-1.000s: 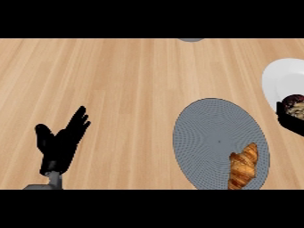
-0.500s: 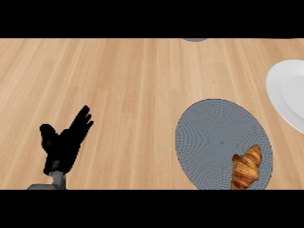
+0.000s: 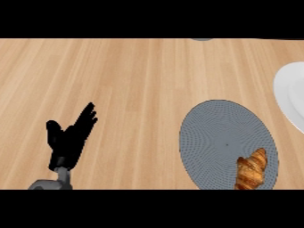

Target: Pick the cupcake from the placemat and place it in the plate

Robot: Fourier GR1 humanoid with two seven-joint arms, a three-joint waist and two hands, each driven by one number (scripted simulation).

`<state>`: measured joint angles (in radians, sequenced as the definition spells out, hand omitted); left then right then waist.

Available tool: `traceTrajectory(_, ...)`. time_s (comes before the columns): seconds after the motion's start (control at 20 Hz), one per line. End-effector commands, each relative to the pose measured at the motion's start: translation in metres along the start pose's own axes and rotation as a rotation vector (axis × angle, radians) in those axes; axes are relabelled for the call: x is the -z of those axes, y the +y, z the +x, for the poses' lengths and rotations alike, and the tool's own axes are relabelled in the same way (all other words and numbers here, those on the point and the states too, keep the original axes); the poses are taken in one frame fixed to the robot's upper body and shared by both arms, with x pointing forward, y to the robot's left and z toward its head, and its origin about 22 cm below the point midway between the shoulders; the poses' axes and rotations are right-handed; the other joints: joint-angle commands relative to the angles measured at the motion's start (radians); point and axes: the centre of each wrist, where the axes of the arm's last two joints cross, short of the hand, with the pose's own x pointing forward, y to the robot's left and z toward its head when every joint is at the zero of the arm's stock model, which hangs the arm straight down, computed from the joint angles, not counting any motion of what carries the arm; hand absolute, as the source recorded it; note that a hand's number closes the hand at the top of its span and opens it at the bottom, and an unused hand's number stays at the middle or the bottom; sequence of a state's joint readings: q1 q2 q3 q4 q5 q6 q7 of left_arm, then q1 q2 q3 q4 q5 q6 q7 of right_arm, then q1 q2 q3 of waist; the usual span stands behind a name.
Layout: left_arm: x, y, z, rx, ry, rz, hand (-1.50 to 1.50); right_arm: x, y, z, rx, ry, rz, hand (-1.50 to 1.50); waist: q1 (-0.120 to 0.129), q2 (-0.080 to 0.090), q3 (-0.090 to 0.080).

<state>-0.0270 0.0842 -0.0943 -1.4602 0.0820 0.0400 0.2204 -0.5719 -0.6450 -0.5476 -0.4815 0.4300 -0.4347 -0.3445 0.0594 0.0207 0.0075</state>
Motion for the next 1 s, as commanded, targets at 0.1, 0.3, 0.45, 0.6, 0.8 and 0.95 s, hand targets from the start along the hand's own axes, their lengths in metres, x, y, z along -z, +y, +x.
traceTrajectory(0.1,0.001,0.006,0.000,0.006,0.034,-0.014,0.00,0.002,0.002,-0.009,-0.029,0.061,0.197,-1.50,0.019,0.010,0.001)
traceTrajectory(0.3,0.006,-0.003,-0.003,-0.019,0.037,-0.010,0.00,0.004,0.012,0.002,0.136,-0.007,0.199,-1.50,0.011,0.012,0.002)
traceTrajectory(0.45,0.001,0.015,-0.005,-0.009,0.055,-0.014,0.00,-0.001,0.009,-0.008,0.259,-0.063,0.134,-1.50,-0.003,0.006,0.002)
traceTrajectory(0.6,0.002,0.006,-0.007,0.004,0.041,0.001,0.00,0.015,-0.003,0.004,0.399,-0.054,0.049,-1.50,-0.005,0.006,0.002)
traceTrajectory(0.8,-0.001,-0.001,-0.012,-0.015,0.039,-0.018,0.00,0.012,-0.027,-0.021,0.468,0.003,0.018,-1.50,-0.012,0.005,0.001)
traceTrajectory(0.95,-0.005,0.010,-0.008,-0.011,0.051,0.009,0.00,0.012,-0.044,-0.032,0.546,0.019,0.072,-1.50,-0.020,-0.002,-0.001)
